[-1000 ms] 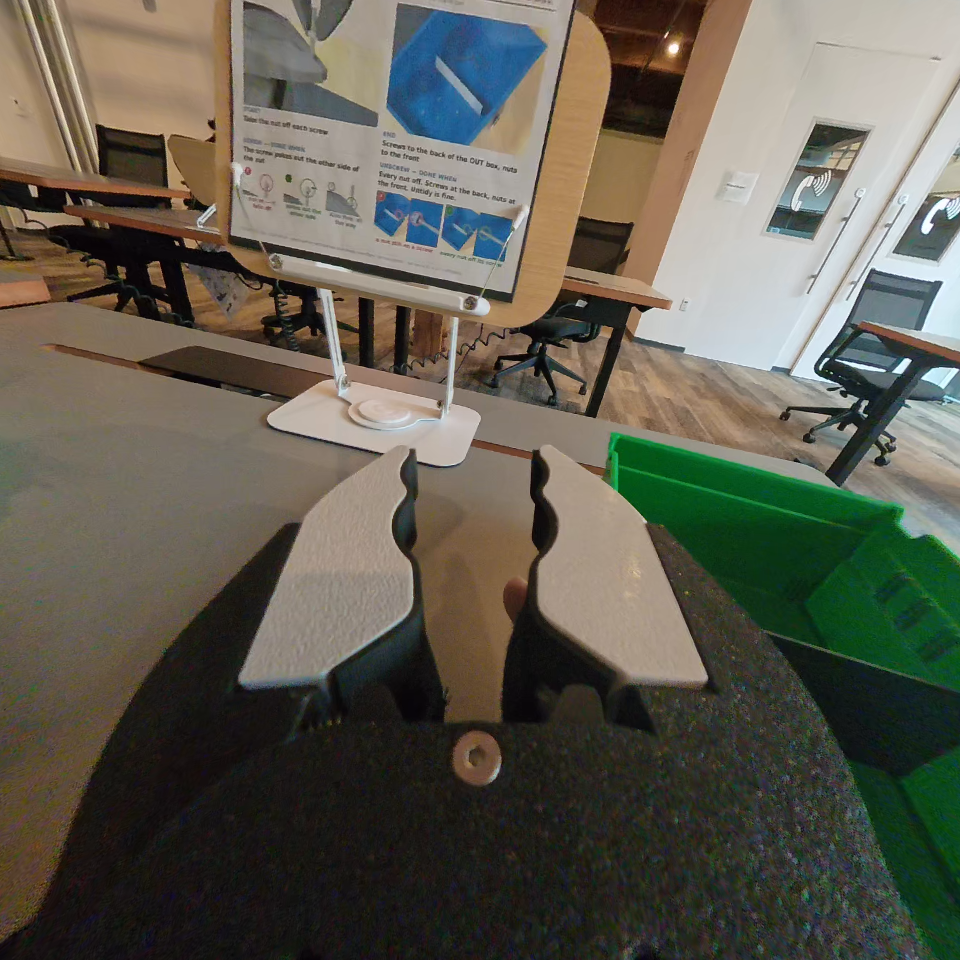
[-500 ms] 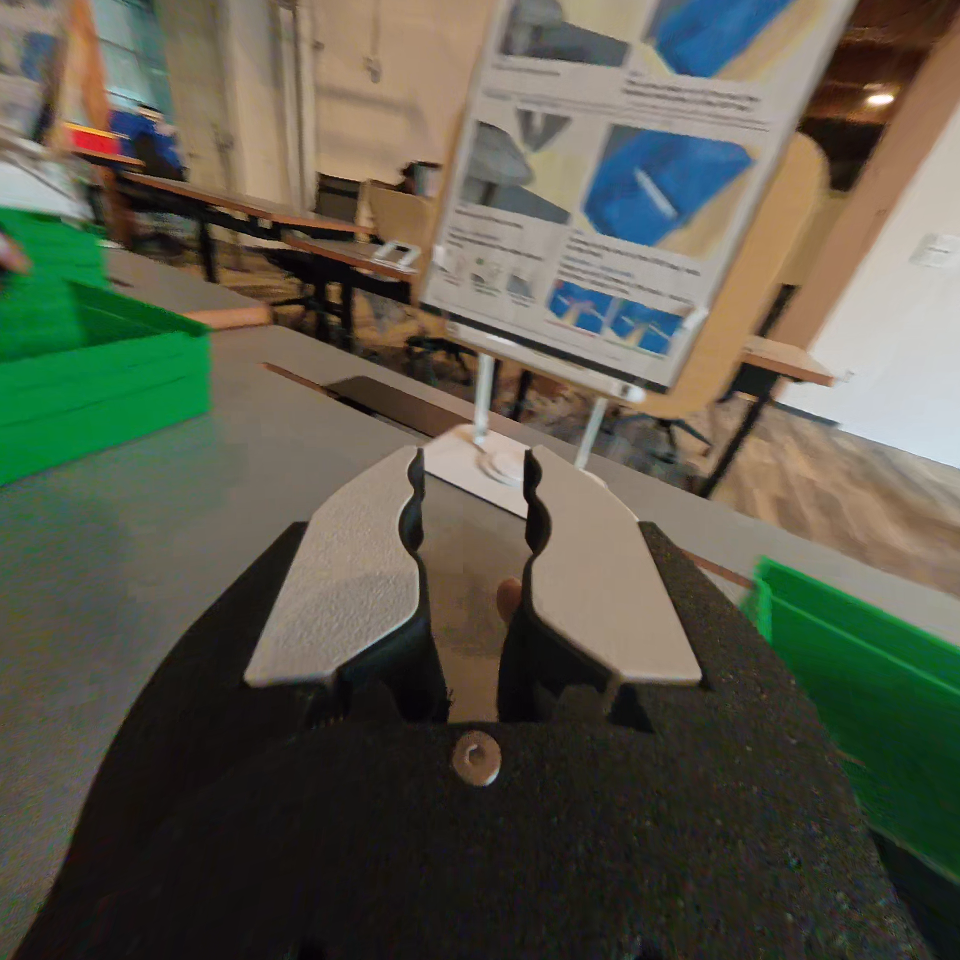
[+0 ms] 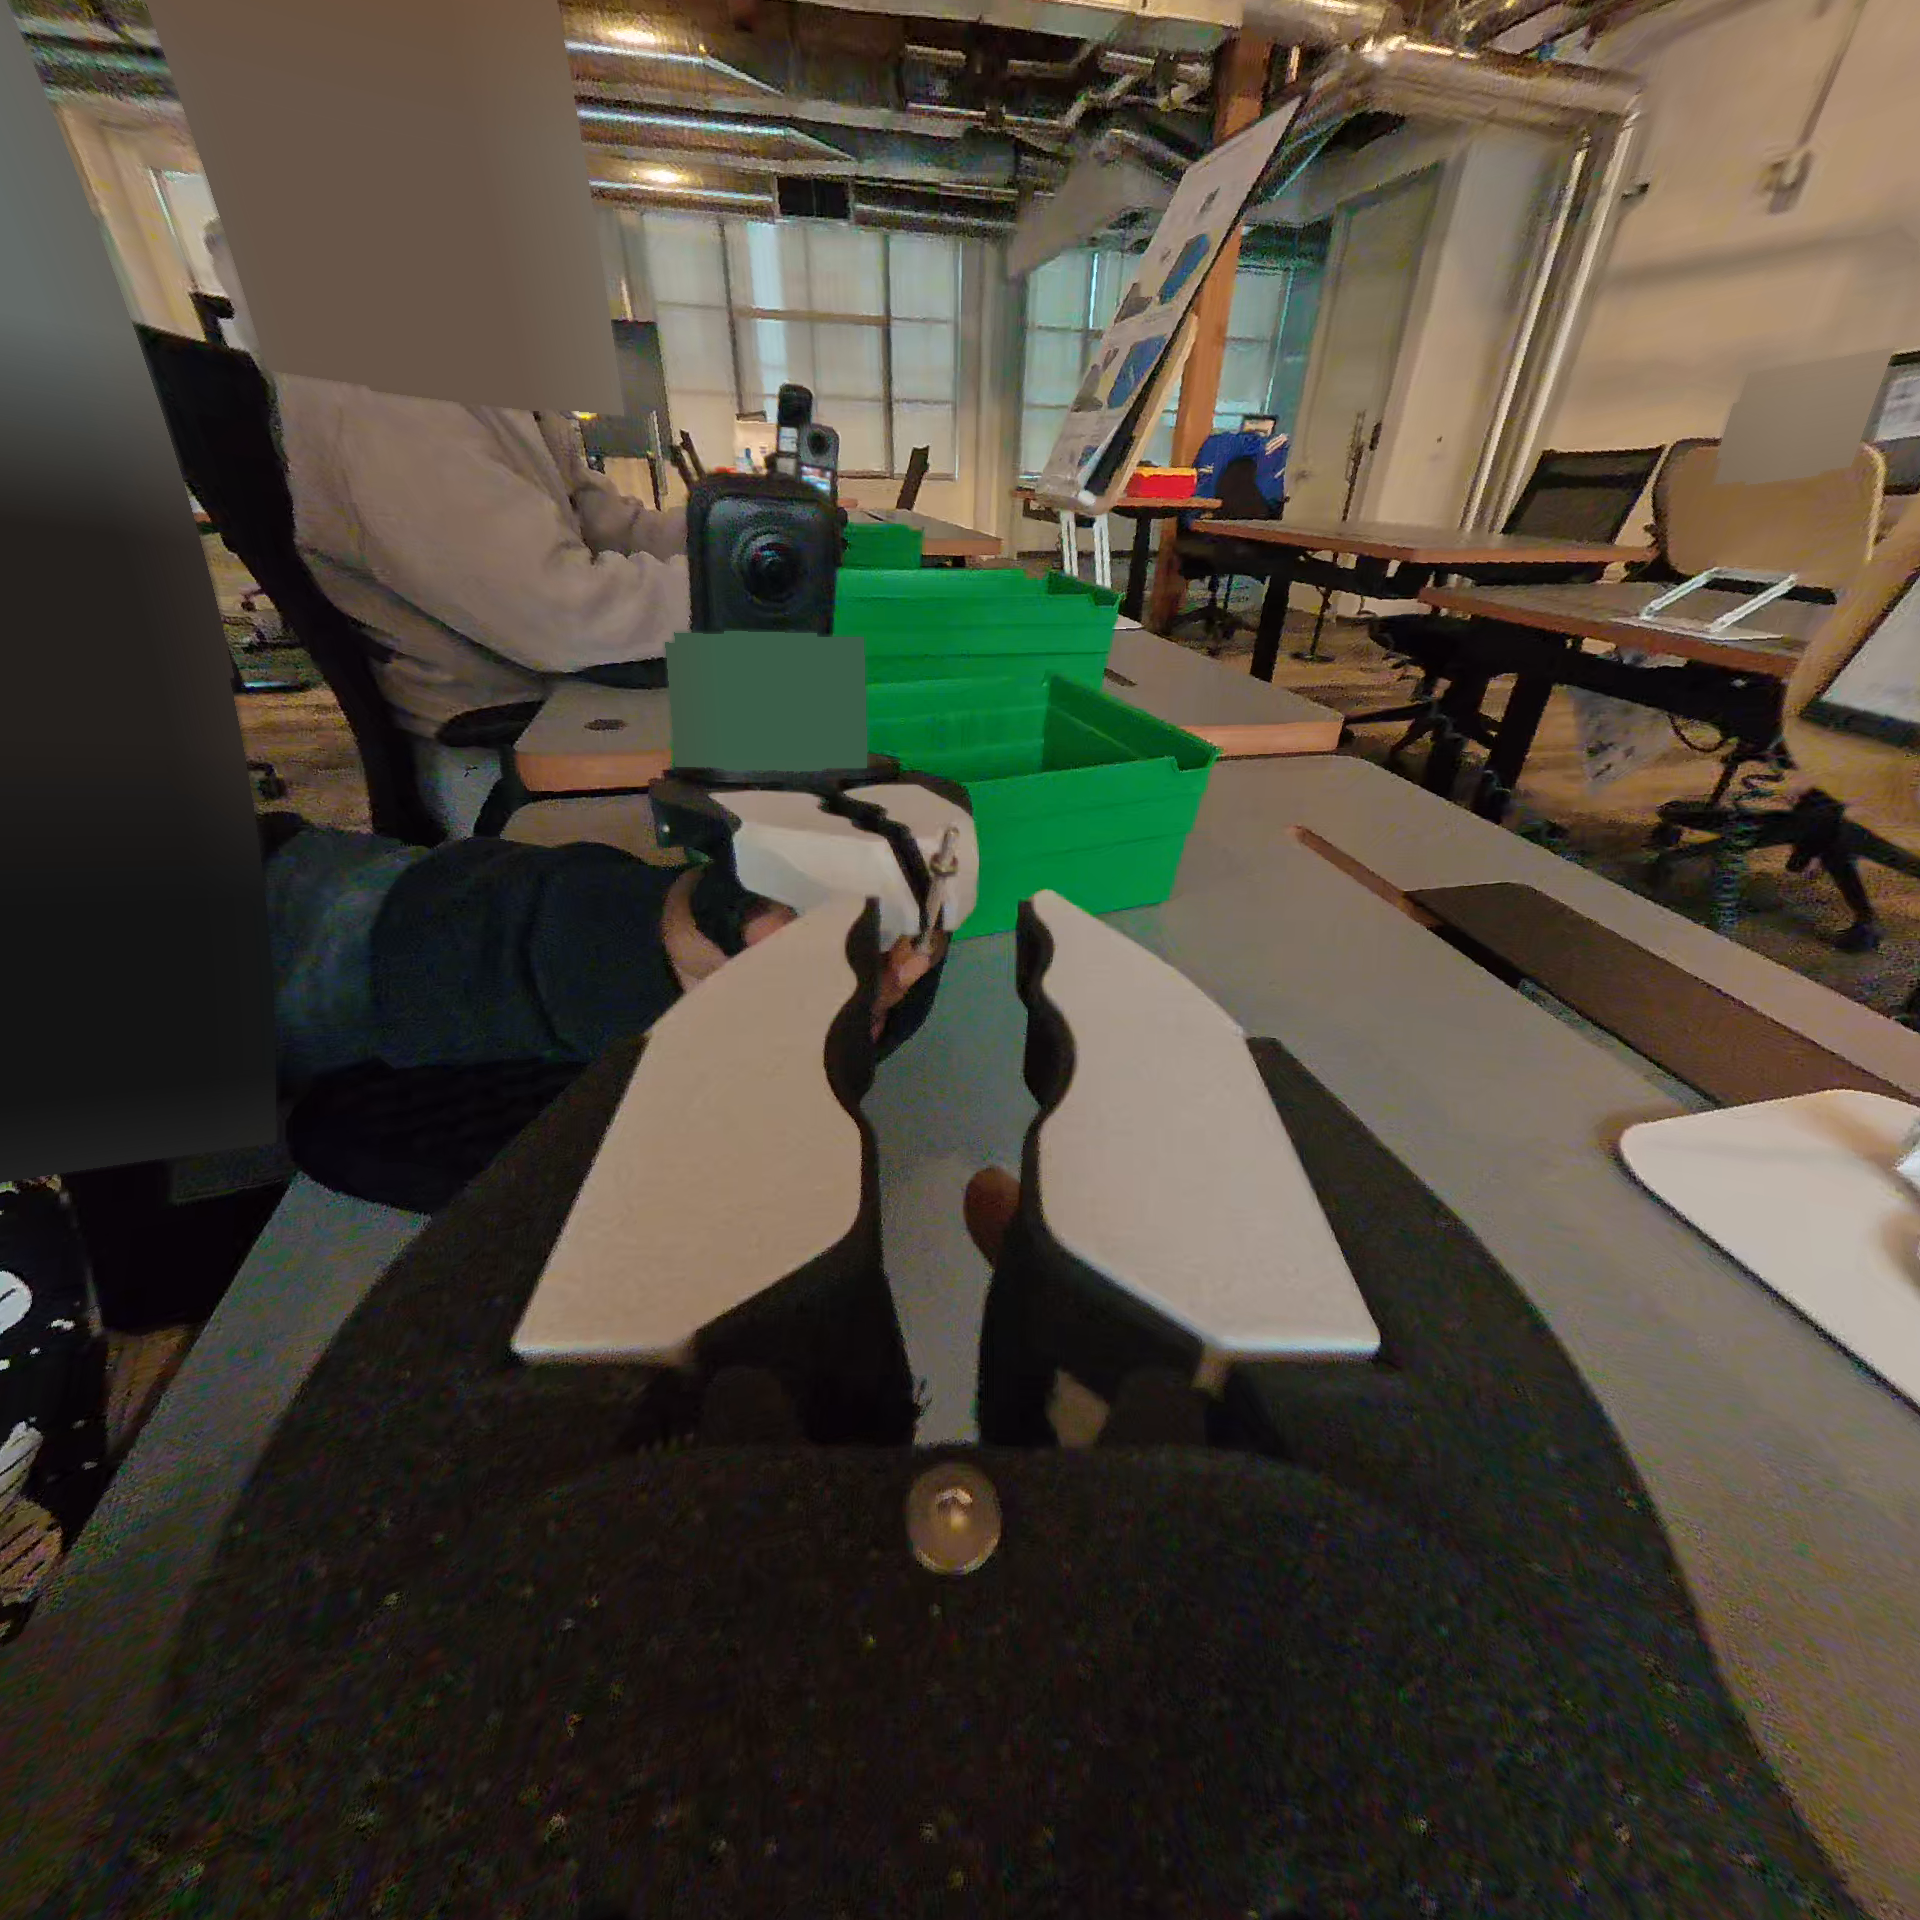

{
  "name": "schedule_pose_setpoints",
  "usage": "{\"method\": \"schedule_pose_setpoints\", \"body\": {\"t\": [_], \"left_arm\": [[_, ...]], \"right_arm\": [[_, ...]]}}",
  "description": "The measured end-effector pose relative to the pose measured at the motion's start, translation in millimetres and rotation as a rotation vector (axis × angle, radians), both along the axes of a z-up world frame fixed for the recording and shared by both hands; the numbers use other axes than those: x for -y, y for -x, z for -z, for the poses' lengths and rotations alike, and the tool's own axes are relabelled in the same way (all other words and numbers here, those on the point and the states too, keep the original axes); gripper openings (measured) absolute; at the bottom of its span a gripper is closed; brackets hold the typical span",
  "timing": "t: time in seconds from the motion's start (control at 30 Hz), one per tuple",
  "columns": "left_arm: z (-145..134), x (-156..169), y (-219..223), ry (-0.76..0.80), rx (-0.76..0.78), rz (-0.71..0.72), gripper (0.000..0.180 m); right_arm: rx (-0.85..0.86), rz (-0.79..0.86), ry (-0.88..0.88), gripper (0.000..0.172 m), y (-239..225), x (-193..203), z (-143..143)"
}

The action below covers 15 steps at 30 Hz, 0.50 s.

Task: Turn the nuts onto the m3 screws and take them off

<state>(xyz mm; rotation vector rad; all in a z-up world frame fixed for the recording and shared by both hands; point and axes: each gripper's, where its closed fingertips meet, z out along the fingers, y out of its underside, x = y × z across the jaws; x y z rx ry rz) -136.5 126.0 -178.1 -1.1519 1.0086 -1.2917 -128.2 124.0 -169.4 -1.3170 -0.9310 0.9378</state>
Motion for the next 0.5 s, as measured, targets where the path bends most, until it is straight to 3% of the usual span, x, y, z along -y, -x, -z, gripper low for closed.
{"method": "schedule_pose_setpoints", "body": {"t": [0.5], "left_arm": [[13, 9, -9, 0.006, -0.036, 0.060, 0.002]], "right_arm": [[0.049, -0.016, 0.023, 0.003, 10, 2, 14]]}}
